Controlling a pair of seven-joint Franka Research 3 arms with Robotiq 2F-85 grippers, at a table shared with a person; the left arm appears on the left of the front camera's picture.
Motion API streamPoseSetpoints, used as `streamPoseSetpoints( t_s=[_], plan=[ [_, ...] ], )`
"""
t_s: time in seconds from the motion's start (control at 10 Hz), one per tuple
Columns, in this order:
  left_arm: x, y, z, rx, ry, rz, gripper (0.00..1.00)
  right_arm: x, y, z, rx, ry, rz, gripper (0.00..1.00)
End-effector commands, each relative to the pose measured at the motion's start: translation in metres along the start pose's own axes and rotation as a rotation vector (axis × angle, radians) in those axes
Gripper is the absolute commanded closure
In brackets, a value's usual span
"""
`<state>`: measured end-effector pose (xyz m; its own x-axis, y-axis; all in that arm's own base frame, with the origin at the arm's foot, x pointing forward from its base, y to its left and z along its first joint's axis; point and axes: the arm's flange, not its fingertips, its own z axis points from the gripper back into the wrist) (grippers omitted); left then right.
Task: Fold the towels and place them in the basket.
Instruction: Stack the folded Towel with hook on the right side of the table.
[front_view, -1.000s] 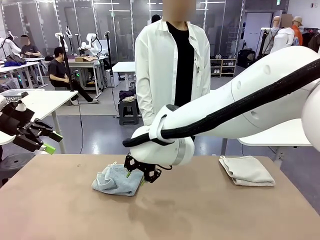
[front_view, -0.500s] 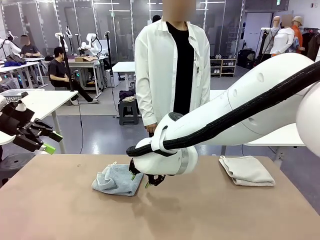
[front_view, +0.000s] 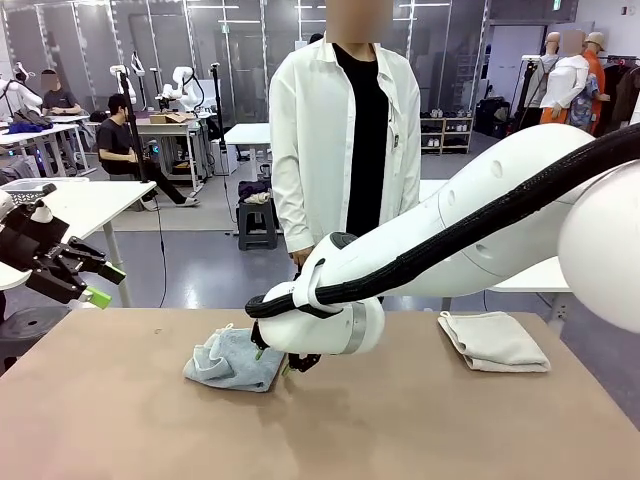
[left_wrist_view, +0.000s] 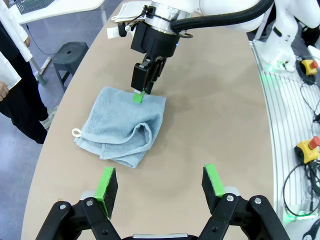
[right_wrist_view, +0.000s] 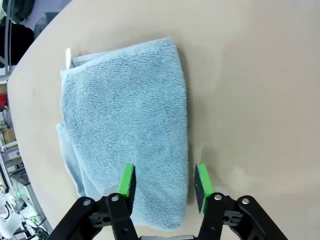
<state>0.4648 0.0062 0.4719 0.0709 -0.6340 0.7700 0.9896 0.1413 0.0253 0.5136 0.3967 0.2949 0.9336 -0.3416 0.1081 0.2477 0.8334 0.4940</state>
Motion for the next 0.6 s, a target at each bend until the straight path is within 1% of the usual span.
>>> streamPoseSetpoints(
  t_s=[0.0,0.1,0.2,0.3,0.4,0.5],
  plan=[
    [0.0001,0.0000,-0.0001,0.004,-0.005,-0.002,0.14,0.0027,0.0000,-0.0058,0.058,0.009,0.011,0.56],
    [0.0001,0.0000,-0.0001,0.004,-0.005,-0.002,0.14,0.0026,-0.0003,-0.0060,0.070,0.015,0.010,0.75],
    [0.0001,0.0000,-0.0001,0.004,-0.005,-0.002,0.14,0.0028,-0.0010,-0.0061,0.074,0.017,0.009,0.61],
    [0.0001,0.0000,-0.0001,0.004,-0.005,-0.002,0.14,0.0051,-0.0014,-0.0067,0.072,0.018,0.013,0.95],
    [0.0001,0.0000,-0.0001,0.004,-0.005,-0.002,0.14,0.0046,-0.0012,-0.0069,0.069,0.020,0.016,0.81],
    [0.0001,0.0000,-0.0001,0.004,-0.005,-0.002,0.14,0.0036,-0.0005,-0.0066,0.065,0.021,0.017,1.00]
  ],
)
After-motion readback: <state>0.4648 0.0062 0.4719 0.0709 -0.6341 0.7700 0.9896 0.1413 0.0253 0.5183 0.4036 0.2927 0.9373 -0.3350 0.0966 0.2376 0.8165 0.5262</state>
